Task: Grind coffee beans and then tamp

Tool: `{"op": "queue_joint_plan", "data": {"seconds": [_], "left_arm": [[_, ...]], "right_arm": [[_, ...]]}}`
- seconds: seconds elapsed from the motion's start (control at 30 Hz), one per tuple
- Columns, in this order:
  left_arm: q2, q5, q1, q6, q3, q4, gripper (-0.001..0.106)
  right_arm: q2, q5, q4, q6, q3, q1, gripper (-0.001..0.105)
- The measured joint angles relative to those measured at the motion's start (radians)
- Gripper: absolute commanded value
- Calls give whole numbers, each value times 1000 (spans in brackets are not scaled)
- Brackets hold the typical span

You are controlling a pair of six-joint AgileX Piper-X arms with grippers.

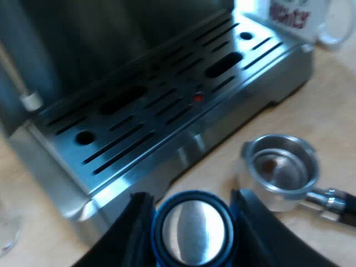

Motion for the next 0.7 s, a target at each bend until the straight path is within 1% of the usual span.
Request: {"op": "queue_joint_plan", "data": {"seconds": [0.03,0.07,0.13,0.23,0.33,0.37,0.43,0.5,0.7], "left_arm": [[0,0,-21,0,-5,0,7],[0,0,-30,0,-7,0,7],[0,3,-87,0,-12,1,7],[0,5,-151,0,-12,1,7],[2,-2,-186,0,-15,1,7],[5,-6,-192,0,-15,-2,7],[22,-11,-197,0,-25,-19,7],[38,-15,-197,0,-37,-29,7],[119,-15,-197,0,-91,-52,7]], "right_arm": [[0,0,-36,-45,28,0,52],[0,0,-58,-67,42,0,52],[0,0,-119,-119,78,0,52],[0,0,-162,-134,102,0,52],[0,-14,-179,-136,114,0,52],[0,-26,-178,-136,113,0,52],[0,-82,-189,-136,113,0,52],[0,-101,-192,-136,113,0,52],[0,-105,-195,-136,113,0,52]]}}
